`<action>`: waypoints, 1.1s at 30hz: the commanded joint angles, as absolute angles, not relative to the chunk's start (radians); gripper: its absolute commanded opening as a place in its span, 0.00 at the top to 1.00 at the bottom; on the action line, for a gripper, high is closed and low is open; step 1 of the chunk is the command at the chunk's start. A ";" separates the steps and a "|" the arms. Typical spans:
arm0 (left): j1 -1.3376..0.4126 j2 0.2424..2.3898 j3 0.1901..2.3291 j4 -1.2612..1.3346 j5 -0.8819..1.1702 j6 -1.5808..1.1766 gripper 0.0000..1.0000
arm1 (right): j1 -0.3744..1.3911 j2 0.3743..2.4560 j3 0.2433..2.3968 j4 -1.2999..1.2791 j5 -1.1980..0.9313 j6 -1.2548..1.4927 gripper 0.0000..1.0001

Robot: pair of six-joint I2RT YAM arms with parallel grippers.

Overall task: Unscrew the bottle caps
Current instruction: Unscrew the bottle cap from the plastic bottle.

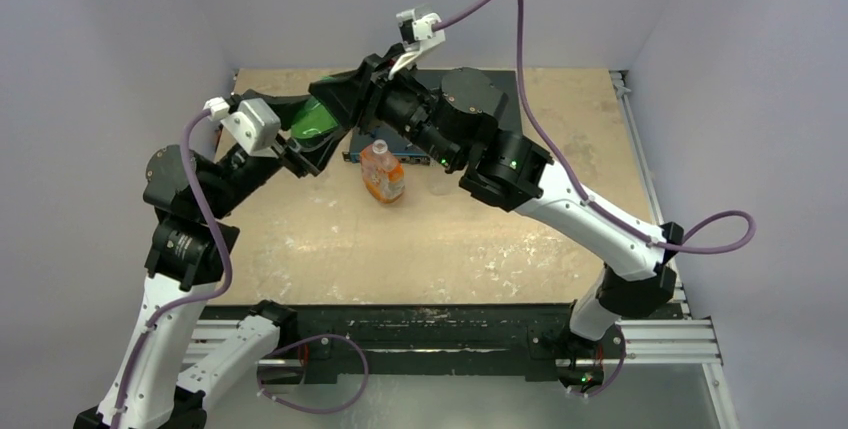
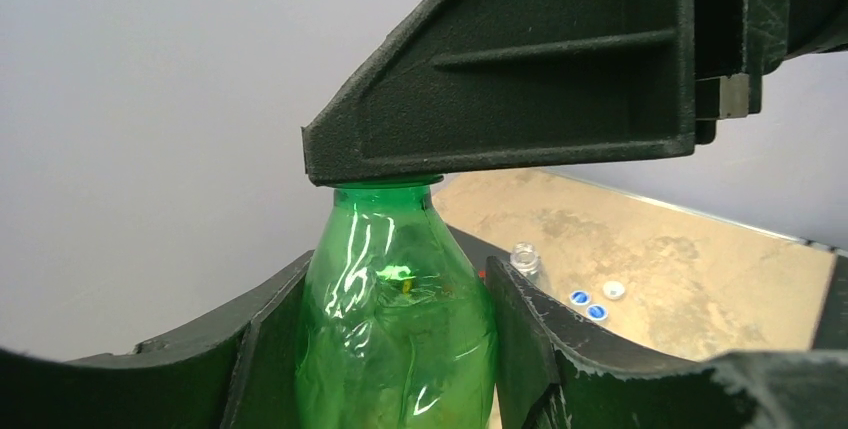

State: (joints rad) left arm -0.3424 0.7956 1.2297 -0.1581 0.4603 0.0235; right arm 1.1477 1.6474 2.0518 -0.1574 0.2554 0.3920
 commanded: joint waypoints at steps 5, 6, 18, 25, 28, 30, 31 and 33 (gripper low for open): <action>-0.339 0.840 1.293 -0.069 0.849 -0.307 1.00 | 1.095 1.450 1.944 0.020 -0.189 0.303 1.00; -0.339 0.853 1.295 -0.030 0.916 -0.375 1.00 | 1.077 1.428 1.907 0.057 -0.276 0.311 1.00; -0.339 0.874 1.280 0.227 1.023 -0.662 1.00 | 0.935 1.354 1.693 0.544 -0.971 0.588 1.00; -0.338 0.861 1.296 0.069 0.917 -0.460 1.00 | 0.949 1.309 1.734 0.150 -0.191 0.381 0.01; -0.339 0.848 1.301 -0.060 0.830 -0.267 1.00 | 0.968 1.331 1.762 0.100 -0.096 0.377 0.01; -0.339 0.834 1.283 -0.089 0.754 -0.186 1.00 | 1.030 1.380 1.840 0.012 0.004 0.336 0.01; -0.339 0.831 1.280 -0.105 0.717 -0.150 1.00 | 1.082 1.406 1.879 -0.040 0.071 0.298 0.01; -0.339 0.832 1.283 -0.130 0.645 -0.101 1.00 | 1.136 1.458 1.950 -0.124 0.211 0.271 0.01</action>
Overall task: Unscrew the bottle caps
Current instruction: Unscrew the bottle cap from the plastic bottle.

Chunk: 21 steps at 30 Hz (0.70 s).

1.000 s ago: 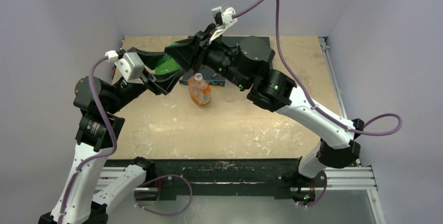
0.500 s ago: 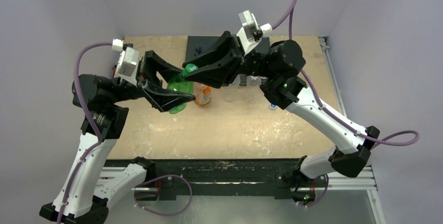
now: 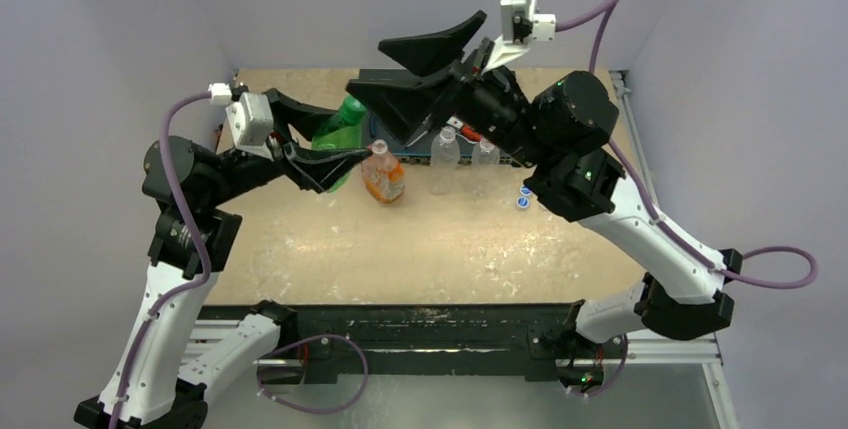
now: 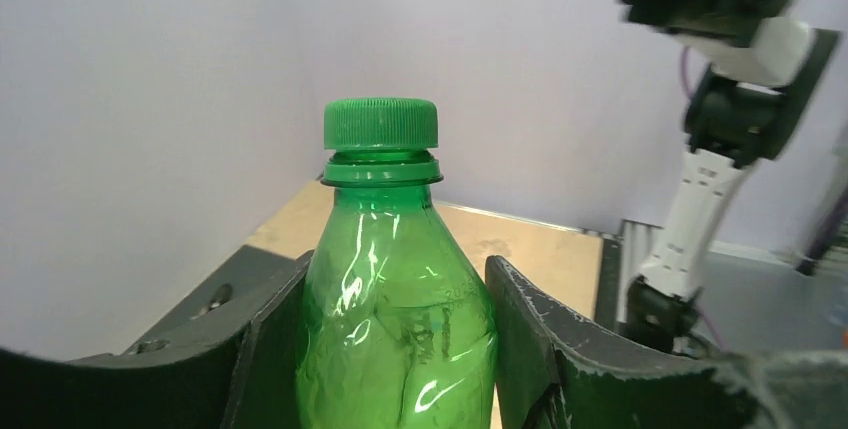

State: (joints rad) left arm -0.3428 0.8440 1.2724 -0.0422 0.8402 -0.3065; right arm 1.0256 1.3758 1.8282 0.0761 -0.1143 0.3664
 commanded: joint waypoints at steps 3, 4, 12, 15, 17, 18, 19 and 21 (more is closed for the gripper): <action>-0.339 0.841 1.299 -0.168 0.575 -0.046 1.00 | 1.161 1.525 2.042 -0.202 0.320 0.279 0.05; -0.339 0.839 1.298 -0.167 0.560 -0.037 1.00 | 1.165 1.535 2.048 -0.202 0.342 0.283 0.06; -0.339 0.827 1.290 -0.153 0.518 -0.005 1.00 | 1.166 1.578 2.079 -0.179 0.371 0.290 0.16; -0.339 0.827 1.294 -0.153 0.514 -0.005 1.00 | 1.165 1.582 2.081 -0.159 0.344 0.308 0.25; -0.338 0.825 1.294 -0.153 0.510 -0.005 1.00 | 1.166 1.581 2.073 -0.146 0.335 0.320 0.30; -0.339 0.825 1.293 -0.156 0.511 -0.005 1.00 | 1.165 1.579 2.067 -0.137 0.332 0.324 0.32; -0.339 0.824 1.293 -0.159 0.511 -0.005 1.00 | 1.166 1.577 2.059 -0.129 0.328 0.328 0.32; -0.339 0.822 1.289 -0.164 0.512 -0.005 1.00 | 1.166 1.574 2.053 -0.119 0.320 0.334 0.35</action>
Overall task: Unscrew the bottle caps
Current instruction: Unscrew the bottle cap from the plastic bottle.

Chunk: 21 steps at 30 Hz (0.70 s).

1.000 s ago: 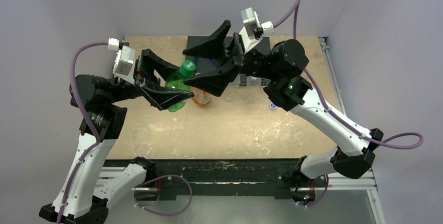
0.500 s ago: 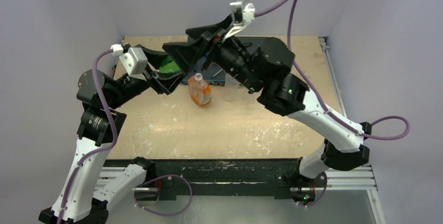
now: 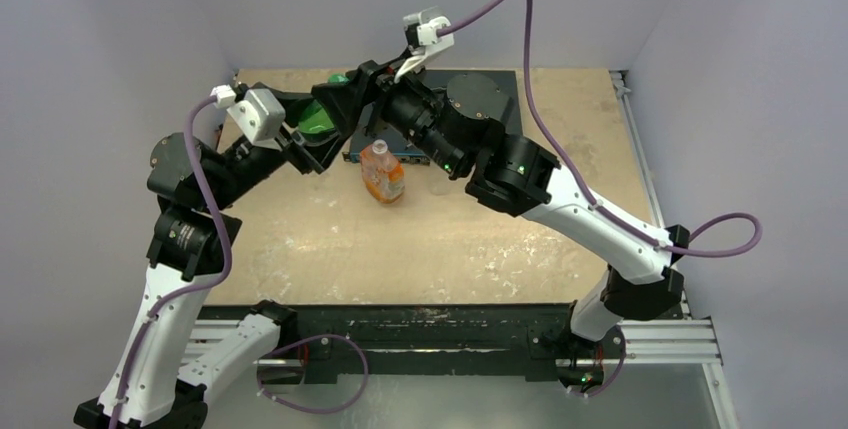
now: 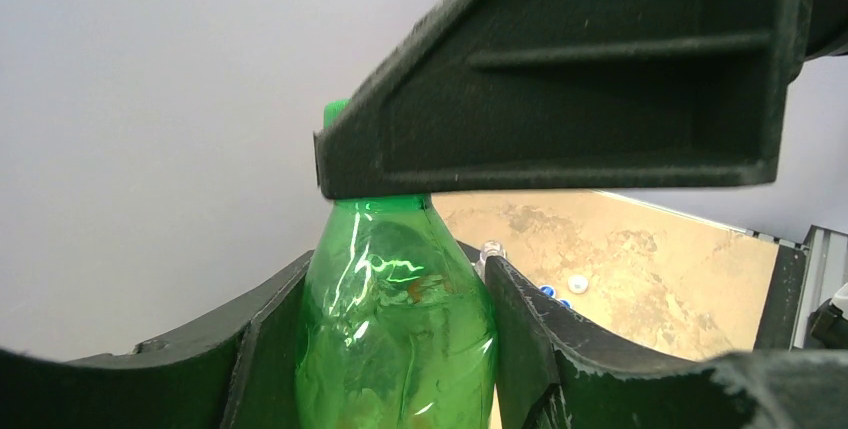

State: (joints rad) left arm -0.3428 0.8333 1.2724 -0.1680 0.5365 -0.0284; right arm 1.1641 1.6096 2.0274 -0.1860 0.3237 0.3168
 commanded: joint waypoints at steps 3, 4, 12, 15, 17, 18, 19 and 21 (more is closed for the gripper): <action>-0.339 0.819 1.283 -0.163 0.513 -0.005 1.00 | 1.166 1.577 2.054 -0.117 0.316 0.338 0.42; -0.339 0.818 1.282 -0.163 0.513 -0.005 1.00 | 1.166 1.578 2.054 -0.117 0.312 0.341 0.45; -0.339 0.812 1.272 -0.158 0.518 -0.005 1.00 | 1.163 1.595 2.062 -0.134 0.303 0.357 0.58; -0.339 0.814 1.279 -0.158 0.537 -0.013 1.00 | 1.150 1.607 2.081 -0.155 0.287 0.370 0.68; -0.339 0.813 1.282 -0.153 0.552 -0.028 1.00 | 1.136 1.610 2.085 -0.162 0.265 0.386 0.81; -0.339 0.812 1.283 -0.149 0.557 -0.034 1.00 | 1.129 1.608 2.085 -0.164 0.250 0.392 0.87; -0.339 0.811 1.283 -0.143 0.565 -0.041 1.00 | 1.121 1.608 2.089 -0.168 0.228 0.397 0.92; -0.339 0.809 1.285 -0.134 0.583 -0.058 1.00 | 1.092 1.612 2.118 -0.192 0.167 0.407 0.98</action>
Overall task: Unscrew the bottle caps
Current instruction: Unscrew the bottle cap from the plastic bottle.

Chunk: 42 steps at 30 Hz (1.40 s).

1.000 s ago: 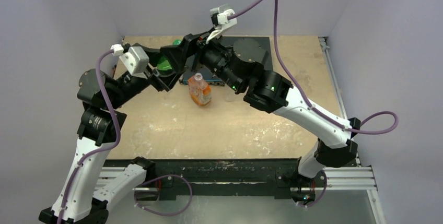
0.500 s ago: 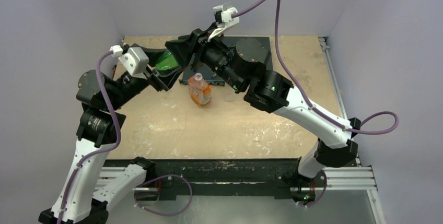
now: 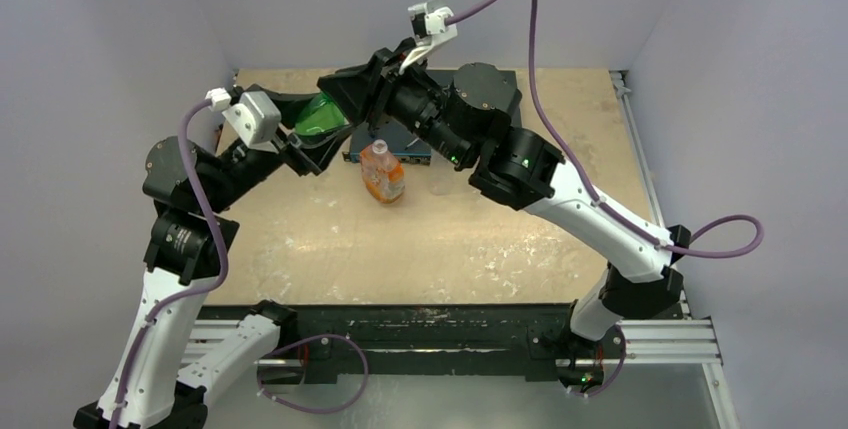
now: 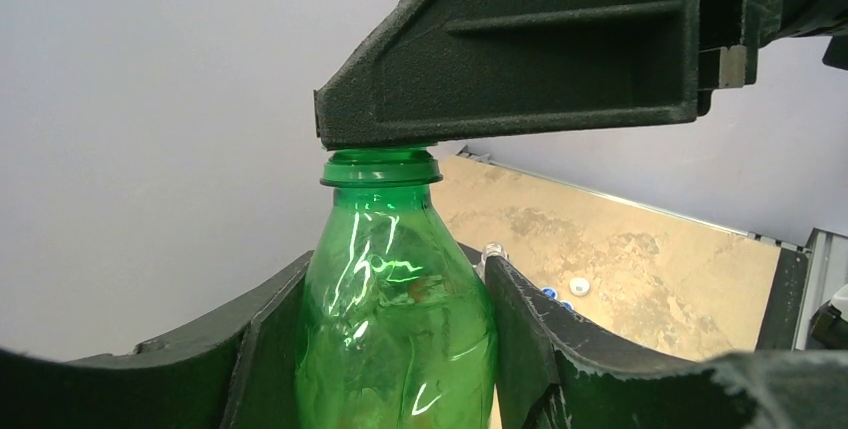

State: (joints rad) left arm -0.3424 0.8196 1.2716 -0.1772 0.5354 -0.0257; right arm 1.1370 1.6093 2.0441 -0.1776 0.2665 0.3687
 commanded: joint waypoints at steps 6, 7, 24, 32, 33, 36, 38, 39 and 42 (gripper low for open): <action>-0.339 0.801 1.274 -0.023 0.710 -0.233 1.00 | 1.039 1.571 2.115 -0.160 -0.085 0.368 1.00; -0.339 0.805 1.278 -0.016 0.737 -0.267 1.00 | 1.034 1.556 2.101 -0.143 -0.128 0.356 1.00; -0.339 0.875 1.279 0.335 1.088 -0.748 1.00 | 0.987 1.253 1.804 0.127 -0.694 0.175 1.00; -0.339 0.877 1.283 0.244 1.017 -0.617 1.00 | 0.987 1.316 1.826 0.038 -0.350 0.212 0.01; -0.339 0.875 1.288 0.213 0.982 -0.577 1.00 | 0.988 1.337 1.838 0.025 -0.328 0.221 0.01; -0.339 0.861 1.290 0.133 0.858 -0.452 1.00 | 1.022 1.370 1.873 0.006 -0.192 0.212 0.01; -0.339 0.858 1.290 0.090 0.782 -0.372 1.00 | 1.045 1.426 1.961 -0.085 -0.031 0.225 0.01; -0.339 0.856 1.293 0.061 0.740 -0.325 1.00 | 1.057 1.465 2.019 -0.137 0.053 0.232 0.02; -0.339 0.850 1.294 -0.038 0.614 -0.172 1.00 | 1.126 1.575 2.172 -0.263 0.252 0.213 0.05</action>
State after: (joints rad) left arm -0.3428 0.8635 1.2663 0.0952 0.8368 -0.4149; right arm 1.0603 1.4631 2.0239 -0.0845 -0.0898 0.2146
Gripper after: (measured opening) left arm 0.545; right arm 0.962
